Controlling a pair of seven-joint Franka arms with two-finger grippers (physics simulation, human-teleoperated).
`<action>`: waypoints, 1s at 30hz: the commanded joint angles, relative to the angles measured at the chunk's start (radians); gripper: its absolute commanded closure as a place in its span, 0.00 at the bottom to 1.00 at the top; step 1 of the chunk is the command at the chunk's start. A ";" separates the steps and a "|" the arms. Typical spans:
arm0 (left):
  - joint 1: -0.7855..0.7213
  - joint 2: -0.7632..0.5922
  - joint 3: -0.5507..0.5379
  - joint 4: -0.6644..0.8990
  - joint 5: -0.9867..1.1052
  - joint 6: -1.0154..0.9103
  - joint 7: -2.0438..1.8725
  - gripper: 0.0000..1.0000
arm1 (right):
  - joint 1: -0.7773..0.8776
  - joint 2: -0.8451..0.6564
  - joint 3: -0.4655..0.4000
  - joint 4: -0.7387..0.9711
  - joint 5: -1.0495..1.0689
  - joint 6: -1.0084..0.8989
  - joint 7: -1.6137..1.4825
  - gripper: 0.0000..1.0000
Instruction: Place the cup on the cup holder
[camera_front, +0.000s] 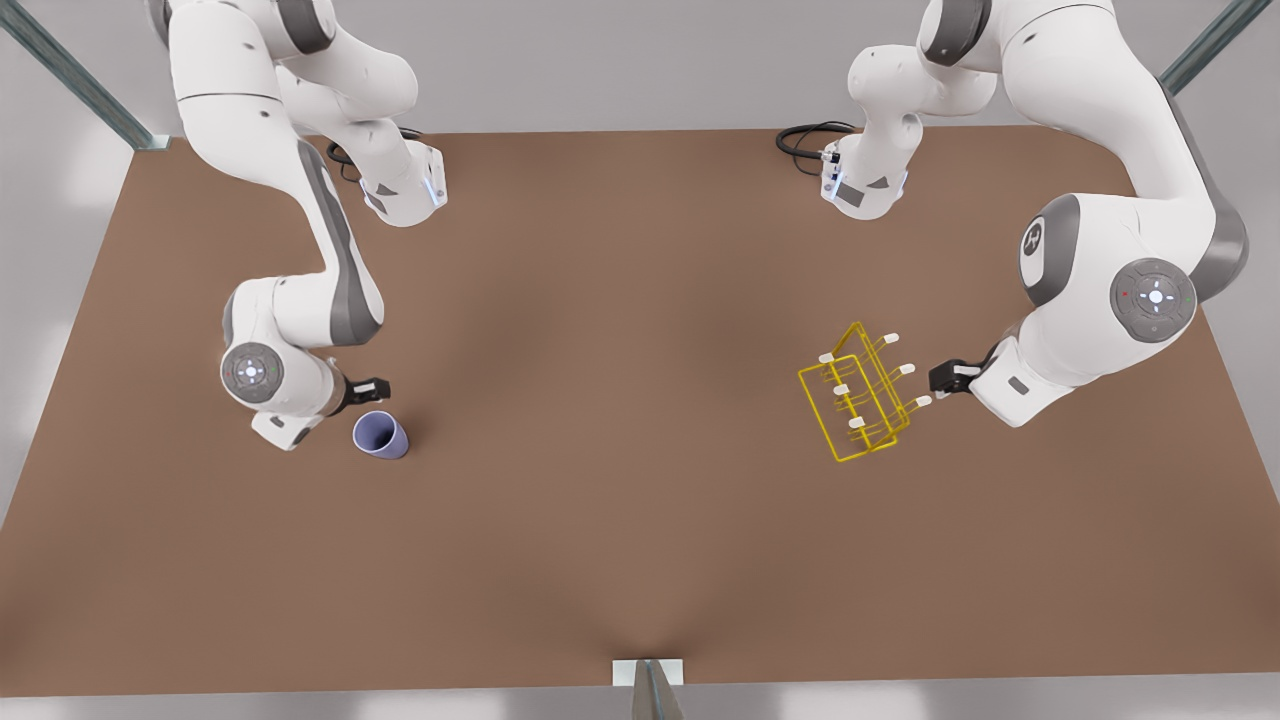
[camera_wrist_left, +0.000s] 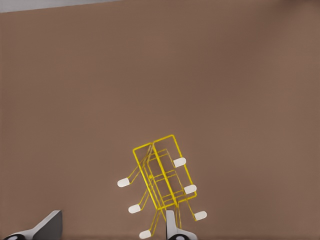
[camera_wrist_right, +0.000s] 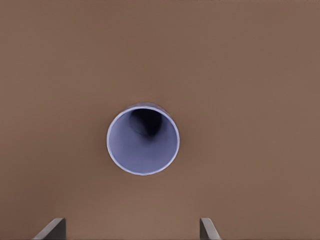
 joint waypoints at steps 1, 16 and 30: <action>0.000 0.000 0.000 -0.001 0.001 0.000 -0.002 0.00 | 0.002 0.017 0.000 -0.008 -0.021 0.159 0.053 0.00; -0.001 0.000 0.000 -0.001 0.001 0.000 -0.002 0.00 | 0.066 0.122 -0.002 -0.015 -0.044 0.322 0.183 0.00; -0.003 -0.002 0.000 -0.001 0.001 -0.001 -0.008 0.00 | 0.103 0.143 0.004 -0.043 0.046 0.363 0.209 0.00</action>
